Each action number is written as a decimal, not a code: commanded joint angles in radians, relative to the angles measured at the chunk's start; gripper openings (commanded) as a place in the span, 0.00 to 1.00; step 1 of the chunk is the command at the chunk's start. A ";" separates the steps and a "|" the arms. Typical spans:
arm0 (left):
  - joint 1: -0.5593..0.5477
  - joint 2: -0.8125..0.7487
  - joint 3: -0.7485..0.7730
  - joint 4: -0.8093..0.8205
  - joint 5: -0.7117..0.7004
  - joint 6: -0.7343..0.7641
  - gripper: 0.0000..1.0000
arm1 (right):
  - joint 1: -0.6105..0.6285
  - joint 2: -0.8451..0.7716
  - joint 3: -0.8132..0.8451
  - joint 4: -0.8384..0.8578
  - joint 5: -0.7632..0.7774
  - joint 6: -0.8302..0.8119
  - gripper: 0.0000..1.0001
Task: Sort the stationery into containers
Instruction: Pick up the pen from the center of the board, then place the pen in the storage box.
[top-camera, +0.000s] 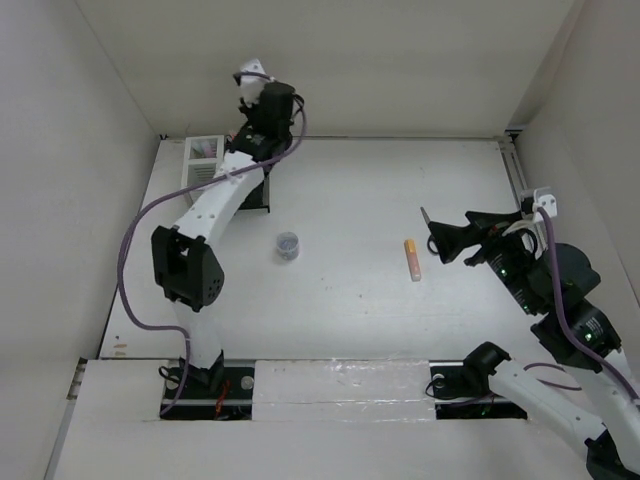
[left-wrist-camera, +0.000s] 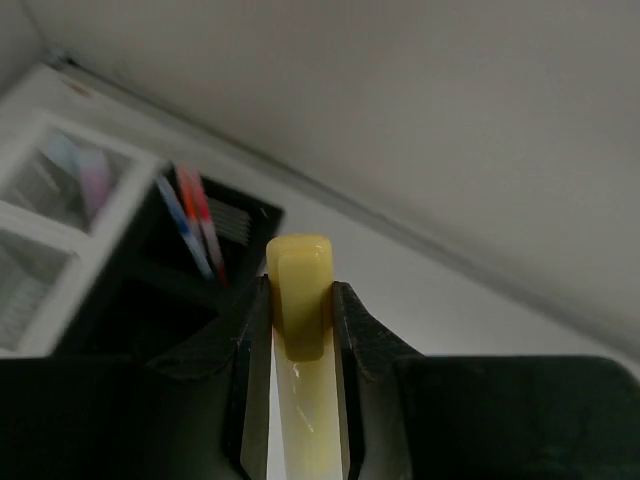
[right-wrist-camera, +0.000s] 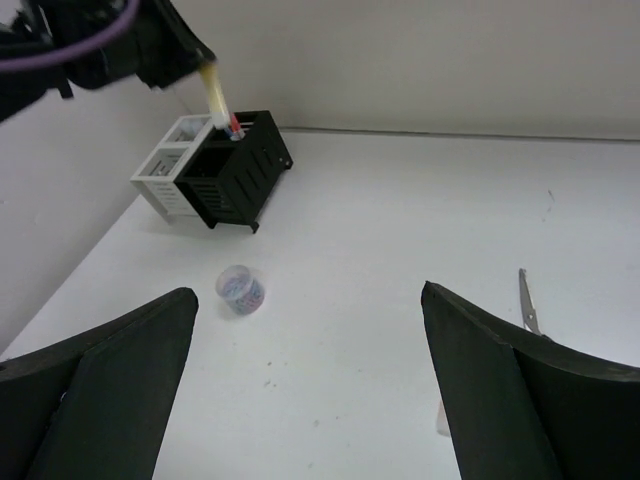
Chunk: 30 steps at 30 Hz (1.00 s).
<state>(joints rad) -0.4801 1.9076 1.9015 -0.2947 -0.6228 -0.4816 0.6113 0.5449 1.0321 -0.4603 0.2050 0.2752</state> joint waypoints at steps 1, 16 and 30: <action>0.069 -0.064 0.019 0.182 -0.146 0.147 0.00 | 0.010 0.020 -0.046 0.147 -0.091 -0.025 1.00; 0.419 0.034 -0.117 0.795 -0.088 0.428 0.00 | 0.010 0.145 -0.204 0.419 -0.335 -0.016 1.00; 0.439 0.238 -0.088 0.919 -0.035 0.433 0.00 | 0.019 0.299 -0.176 0.506 -0.398 -0.007 1.00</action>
<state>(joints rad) -0.0391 2.1433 1.7641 0.5179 -0.6617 -0.0708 0.6140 0.8444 0.8219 -0.0399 -0.1669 0.2661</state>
